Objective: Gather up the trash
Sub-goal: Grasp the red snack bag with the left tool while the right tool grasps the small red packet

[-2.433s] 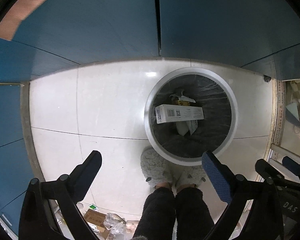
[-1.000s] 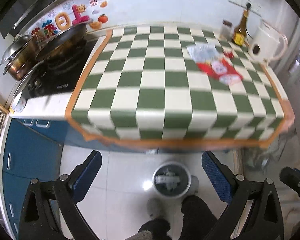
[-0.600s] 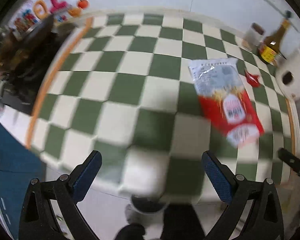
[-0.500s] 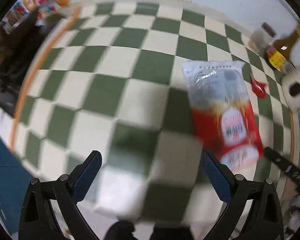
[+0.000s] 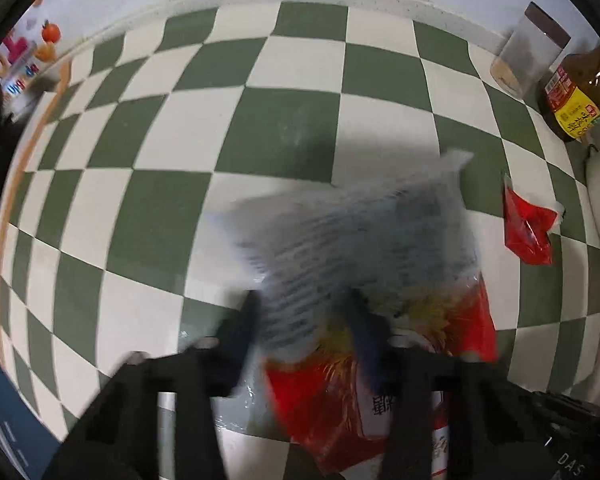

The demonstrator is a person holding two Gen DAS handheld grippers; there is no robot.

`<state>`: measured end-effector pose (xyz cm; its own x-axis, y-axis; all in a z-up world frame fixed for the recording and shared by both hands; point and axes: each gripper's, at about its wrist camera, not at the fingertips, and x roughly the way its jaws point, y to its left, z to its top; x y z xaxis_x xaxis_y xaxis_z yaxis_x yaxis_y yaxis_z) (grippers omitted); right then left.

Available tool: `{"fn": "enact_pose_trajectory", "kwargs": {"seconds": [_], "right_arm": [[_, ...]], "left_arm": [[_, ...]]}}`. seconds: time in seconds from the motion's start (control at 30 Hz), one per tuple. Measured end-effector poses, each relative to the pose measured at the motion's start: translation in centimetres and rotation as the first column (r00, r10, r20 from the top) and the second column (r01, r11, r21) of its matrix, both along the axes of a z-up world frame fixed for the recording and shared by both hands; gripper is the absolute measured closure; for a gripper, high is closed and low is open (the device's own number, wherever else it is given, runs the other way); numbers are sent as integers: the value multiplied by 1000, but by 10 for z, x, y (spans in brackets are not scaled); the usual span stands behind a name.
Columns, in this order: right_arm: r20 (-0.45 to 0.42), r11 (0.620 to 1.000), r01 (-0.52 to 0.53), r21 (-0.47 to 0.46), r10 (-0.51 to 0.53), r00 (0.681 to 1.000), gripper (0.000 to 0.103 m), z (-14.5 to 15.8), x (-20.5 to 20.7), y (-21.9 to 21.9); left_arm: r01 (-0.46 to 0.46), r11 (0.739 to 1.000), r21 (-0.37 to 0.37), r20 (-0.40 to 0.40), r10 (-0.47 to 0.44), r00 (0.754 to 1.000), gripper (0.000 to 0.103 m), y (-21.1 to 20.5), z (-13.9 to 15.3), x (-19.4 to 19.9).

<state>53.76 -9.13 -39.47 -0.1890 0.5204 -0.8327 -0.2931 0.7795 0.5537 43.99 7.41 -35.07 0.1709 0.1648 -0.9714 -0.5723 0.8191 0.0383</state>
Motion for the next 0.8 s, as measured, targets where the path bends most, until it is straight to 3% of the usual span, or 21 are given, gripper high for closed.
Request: {"fn": "enact_pose_trajectory", "kwargs": {"seconds": [0.03,0.1,0.2,0.23,0.3,0.37,0.57,0.63,0.67,0.73,0.77,0.8], "right_arm": [[-17,1000,-6,-5,6,1000,103,-2,2,2],[-27,1000,-6,-25,6,1000,103,1,8,4],[60,998,47,-51,-44,997,95,28,18,-3],[96,995,78,-57,-73,993,89,37,27,-5],[186,985,154,-72,-138,973,49,52,50,-9],[213,979,185,-91,-162,964,42,52,67,-3],[182,968,224,-111,-202,962,41,24,104,21],[223,969,220,-115,-190,956,43,26,103,30],[234,971,192,-141,-156,960,47,24,103,40],[279,972,148,-180,-94,956,80,22,97,50],[278,972,133,-195,-75,958,91,19,96,54],[307,972,130,-197,-65,950,92,21,92,56]], "left_arm": [[2,1000,16,1,-2,1000,84,-2,4,-1],[8,996,85,2,-8,1000,88,-4,15,-3],[6,975,221,4,-7,1000,89,-6,38,-11],[-5,967,255,8,3,1000,89,-4,45,-13],[-18,952,306,9,16,1000,89,2,53,-6],[-36,941,335,9,34,999,89,12,58,-1],[-73,931,359,-4,80,997,89,34,59,0],[-85,926,367,-2,92,996,90,35,61,-1],[-87,925,370,-2,94,996,90,37,60,4],[-95,922,375,3,101,995,90,40,60,4],[-97,923,372,7,102,995,90,41,61,3],[-101,923,370,14,104,995,90,42,63,2]]}}
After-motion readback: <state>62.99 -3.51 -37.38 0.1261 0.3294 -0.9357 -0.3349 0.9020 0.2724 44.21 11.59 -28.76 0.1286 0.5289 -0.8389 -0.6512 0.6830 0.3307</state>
